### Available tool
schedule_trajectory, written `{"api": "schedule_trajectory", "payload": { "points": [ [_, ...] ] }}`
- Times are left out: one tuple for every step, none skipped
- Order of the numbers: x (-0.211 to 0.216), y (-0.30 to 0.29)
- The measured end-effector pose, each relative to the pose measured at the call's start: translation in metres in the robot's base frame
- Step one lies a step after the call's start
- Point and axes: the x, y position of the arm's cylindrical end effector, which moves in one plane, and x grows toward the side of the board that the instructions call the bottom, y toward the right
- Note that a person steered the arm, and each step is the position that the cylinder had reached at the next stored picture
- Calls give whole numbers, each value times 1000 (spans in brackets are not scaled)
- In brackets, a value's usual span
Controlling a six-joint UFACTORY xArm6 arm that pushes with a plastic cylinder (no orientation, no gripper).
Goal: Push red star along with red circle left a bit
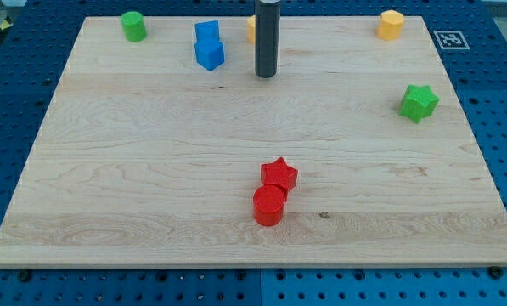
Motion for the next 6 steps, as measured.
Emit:
{"api": "schedule_trajectory", "payload": {
  "points": [
    [7,2],
    [61,15],
    [129,41],
    [189,80],
    [201,97],
    [217,83]
  ]
}}
